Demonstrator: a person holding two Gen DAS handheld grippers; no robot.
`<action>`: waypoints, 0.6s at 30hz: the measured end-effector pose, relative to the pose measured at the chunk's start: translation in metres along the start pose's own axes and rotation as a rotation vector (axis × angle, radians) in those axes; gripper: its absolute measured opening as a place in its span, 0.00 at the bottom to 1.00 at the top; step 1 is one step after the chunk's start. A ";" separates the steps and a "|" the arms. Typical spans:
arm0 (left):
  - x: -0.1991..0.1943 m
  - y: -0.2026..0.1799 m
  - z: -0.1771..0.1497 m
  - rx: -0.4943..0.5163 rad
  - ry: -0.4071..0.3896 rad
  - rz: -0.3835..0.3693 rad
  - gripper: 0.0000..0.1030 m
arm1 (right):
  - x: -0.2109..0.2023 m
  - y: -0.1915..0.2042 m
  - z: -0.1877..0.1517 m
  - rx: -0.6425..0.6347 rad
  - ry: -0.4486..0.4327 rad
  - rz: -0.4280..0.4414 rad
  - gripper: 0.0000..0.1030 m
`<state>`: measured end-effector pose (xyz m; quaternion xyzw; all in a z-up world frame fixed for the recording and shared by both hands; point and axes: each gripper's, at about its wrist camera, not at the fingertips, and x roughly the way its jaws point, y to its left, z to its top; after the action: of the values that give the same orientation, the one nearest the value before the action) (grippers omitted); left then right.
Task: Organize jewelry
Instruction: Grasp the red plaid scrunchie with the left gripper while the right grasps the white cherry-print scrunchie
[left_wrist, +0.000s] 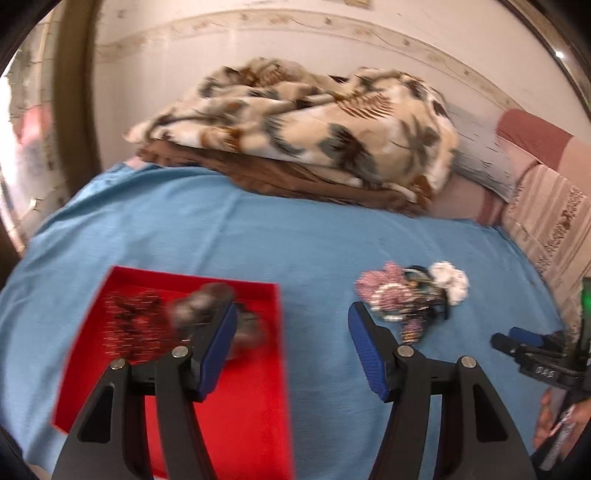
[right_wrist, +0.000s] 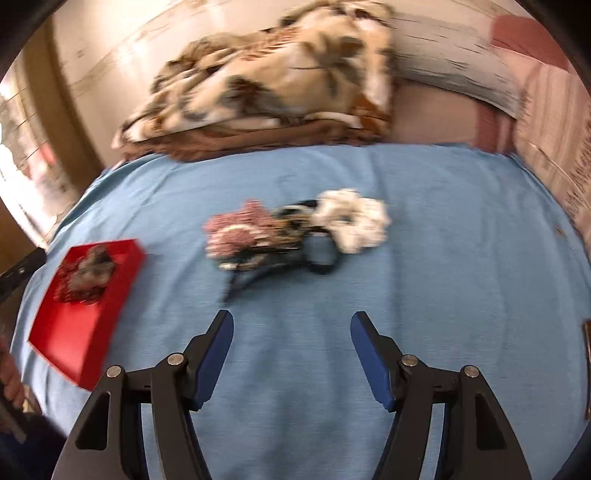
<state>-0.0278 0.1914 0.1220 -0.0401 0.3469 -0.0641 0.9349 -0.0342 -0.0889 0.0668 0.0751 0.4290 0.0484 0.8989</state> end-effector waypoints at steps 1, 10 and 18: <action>0.009 -0.010 0.004 0.001 0.016 -0.005 0.60 | 0.000 -0.009 0.002 0.015 -0.002 -0.002 0.68; 0.109 -0.044 0.032 -0.056 0.160 -0.054 0.60 | 0.027 -0.060 0.031 0.132 -0.025 0.013 0.68; 0.194 -0.049 0.036 -0.112 0.269 -0.064 0.60 | 0.082 -0.079 0.059 0.191 0.012 0.031 0.68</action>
<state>0.1370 0.1151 0.0298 -0.0940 0.4704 -0.0791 0.8738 0.0646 -0.1593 0.0269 0.1669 0.4360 0.0214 0.8841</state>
